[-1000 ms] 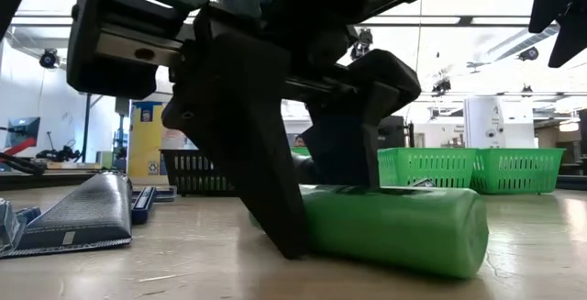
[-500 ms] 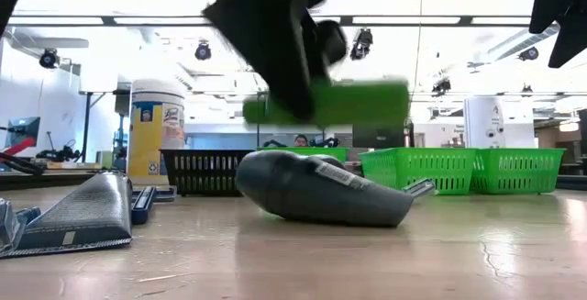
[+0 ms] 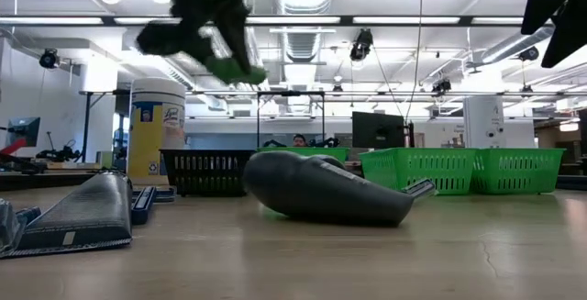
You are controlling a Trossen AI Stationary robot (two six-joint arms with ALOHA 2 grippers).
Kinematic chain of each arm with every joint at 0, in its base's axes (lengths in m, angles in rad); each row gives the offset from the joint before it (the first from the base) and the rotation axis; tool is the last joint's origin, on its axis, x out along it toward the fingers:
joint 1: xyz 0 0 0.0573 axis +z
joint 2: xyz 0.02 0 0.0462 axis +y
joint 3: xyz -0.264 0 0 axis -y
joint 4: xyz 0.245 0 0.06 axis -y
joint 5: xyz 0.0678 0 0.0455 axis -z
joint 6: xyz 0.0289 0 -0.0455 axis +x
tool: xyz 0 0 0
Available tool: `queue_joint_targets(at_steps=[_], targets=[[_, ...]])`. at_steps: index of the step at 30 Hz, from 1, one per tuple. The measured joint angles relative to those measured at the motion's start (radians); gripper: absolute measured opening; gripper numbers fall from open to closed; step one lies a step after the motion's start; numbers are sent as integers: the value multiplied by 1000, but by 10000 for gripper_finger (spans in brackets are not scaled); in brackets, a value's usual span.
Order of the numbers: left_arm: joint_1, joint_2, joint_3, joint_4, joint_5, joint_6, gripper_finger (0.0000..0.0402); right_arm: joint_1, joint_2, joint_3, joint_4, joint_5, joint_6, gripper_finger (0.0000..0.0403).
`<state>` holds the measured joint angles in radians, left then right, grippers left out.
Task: Pick & Place Travel size toiletries
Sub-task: Put the green shampoo into the black bin, then put the blue razor into the left green bin
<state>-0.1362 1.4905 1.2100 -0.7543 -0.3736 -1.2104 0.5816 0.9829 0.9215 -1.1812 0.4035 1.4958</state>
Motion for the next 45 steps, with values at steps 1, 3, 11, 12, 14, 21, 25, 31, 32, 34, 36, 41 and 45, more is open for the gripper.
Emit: queue_joint_targets(at_steps=[1, 3, 11, 12, 14, 21, 25, 31, 32, 34, 36, 41, 45], targets=[[17, -28, -61, 46, 8, -41, 155, 0, 0, 0, 0, 7, 0, 368], [48, -62, -172, 152, 26, -127, 154, 1, 0, 0, 2, 19, -3, 368], [123, -79, -335, 297, 11, -239, 156, 0, 0, 0, 2, 27, 14, 368], [124, -78, -335, 286, 10, -228, 160, 1, 0, 0, 2, 32, 19, 368], [122, -80, -325, 260, 11, -202, 174, 1, 0, 0, 2, 43, 27, 368], [123, -80, -308, 237, 14, -158, 260, 0, 0, 0, 2, 45, 24, 368], [118, -86, -306, 237, 23, -128, 285, 0, 0, 0, -1, 45, 20, 368], [-54, -127, -204, 242, 262, 654, 280, 1, 0, 0, -14, 45, 15, 368], [-116, -126, -190, 229, 300, 770, 279, 1, 0, 0, -14, 45, 15, 368], [-244, -106, -169, 209, 351, 965, 277, 1, 0, 0, -18, 44, 13, 368], [-366, -70, -147, 187, 358, 1073, 277, 1, 0, 0, -19, 44, 12, 368], [-519, 78, -113, 160, 321, 1124, 277, 1, 0, 0, -20, 42, 11, 368], [-513, 177, -76, 174, 306, 1157, 276, 1, -1, 0, -20, 42, 12, 368]])
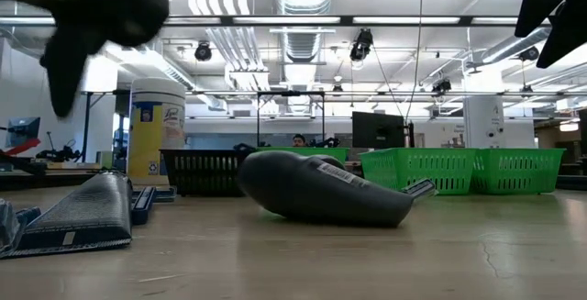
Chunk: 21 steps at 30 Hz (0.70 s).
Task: Pick & Place Travel size toiletries
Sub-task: Put the blue razor into the left green bin
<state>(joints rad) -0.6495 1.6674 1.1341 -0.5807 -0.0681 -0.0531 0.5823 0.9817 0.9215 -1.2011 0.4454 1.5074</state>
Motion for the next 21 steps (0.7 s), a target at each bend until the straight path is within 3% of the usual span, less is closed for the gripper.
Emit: queue_joint_targets(at_steps=[11, 21], targets=[[51, 142, 28, -2, 129, 149, 226, 0, 0, 0, 1, -24, 8, 368], [71, 189, 26, 67, 157, 190, 174, 0, 0, 0, 1, -27, 10, 368]])
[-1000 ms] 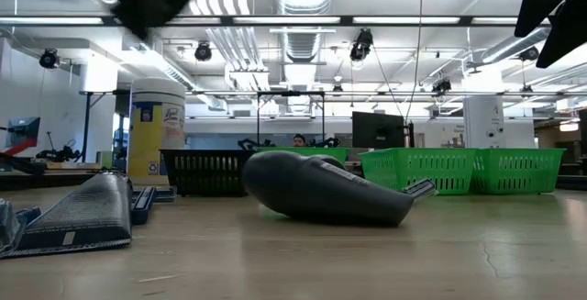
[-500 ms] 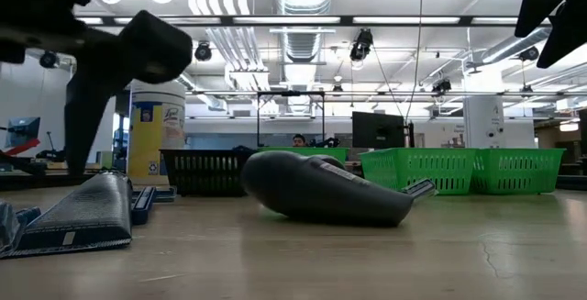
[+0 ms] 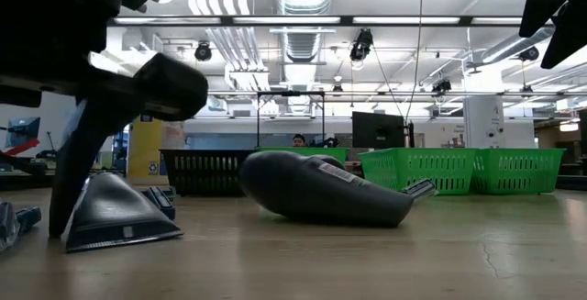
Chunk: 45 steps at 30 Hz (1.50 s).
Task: Pick & Place Travel size toiletries
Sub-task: Put the blue razor into the left green bin
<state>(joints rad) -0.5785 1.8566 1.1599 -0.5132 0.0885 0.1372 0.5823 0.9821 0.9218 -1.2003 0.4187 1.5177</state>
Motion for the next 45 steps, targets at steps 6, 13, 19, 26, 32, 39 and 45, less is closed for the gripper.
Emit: queue_joint_targets(at_steps=[6, 13, 19, 26, 32, 39, 45], targets=[[2, 11, 1, 5, -4, 4, 106, 0, 0, 0, -1, 0, -3, 368], [6, 6, 22, -47, 39, -45, 23, 0, 0, 0, -25, 0, -3, 368], [53, -118, 76, -162, 59, -308, 21, 0, 0, 0, -26, 0, -7, 368], [340, -324, 66, -34, -211, -930, 21, 0, 0, 0, -26, 1, -6, 368], [600, -327, -37, 306, -214, -1292, 21, 0, 0, 0, -26, 28, 17, 368], [656, -218, -53, 268, -208, -1468, 66, 0, 1, 0, -24, 28, 27, 368], [649, -165, -44, 275, -197, -1463, 128, 0, 1, 0, -24, 29, 24, 368]])
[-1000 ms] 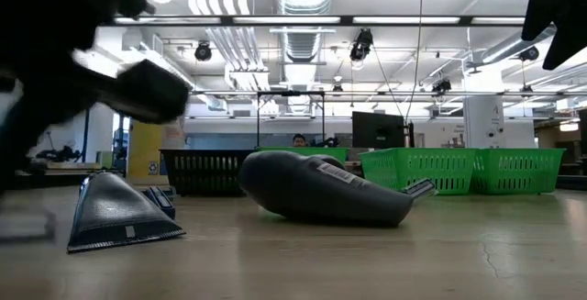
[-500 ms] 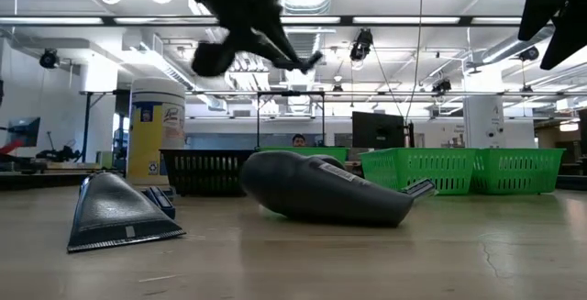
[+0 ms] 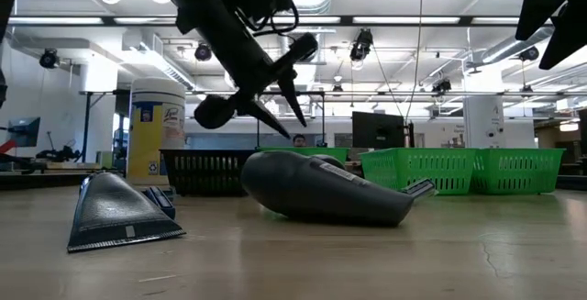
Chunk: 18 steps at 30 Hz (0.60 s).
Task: Pick & Place Travel size toiletries
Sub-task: Put the blue razor into the left green bin
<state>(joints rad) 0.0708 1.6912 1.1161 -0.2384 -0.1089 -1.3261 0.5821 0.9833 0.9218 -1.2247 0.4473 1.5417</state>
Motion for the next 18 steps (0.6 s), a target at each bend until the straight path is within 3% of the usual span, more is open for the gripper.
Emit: queue_joint_targets(at_steps=[3, 5, 9, 10, 12, 15, 18], targets=[[2, -8, 8, 1, 7, 73, 155, 0, 0, 0, -3, 1, -3, 368], [2, -38, 18, -6, 44, 250, 172, 0, 0, 0, -2, 1, -5, 368], [-59, -139, 52, -64, 342, 979, 192, 0, 0, 0, -3, 0, -8, 368], [-100, -165, 55, -134, 368, 1100, 193, 0, 0, 0, -3, 0, -9, 368], [-183, -188, 62, -274, 351, 1281, 192, 0, 0, 0, -4, 0, -19, 368], [-302, -180, 53, -491, 237, 1518, 188, 0, 0, 0, -5, 0, -20, 368], [-405, -144, 27, -521, 95, 1671, 183, 0, 0, 0, -5, 0, -20, 368]])
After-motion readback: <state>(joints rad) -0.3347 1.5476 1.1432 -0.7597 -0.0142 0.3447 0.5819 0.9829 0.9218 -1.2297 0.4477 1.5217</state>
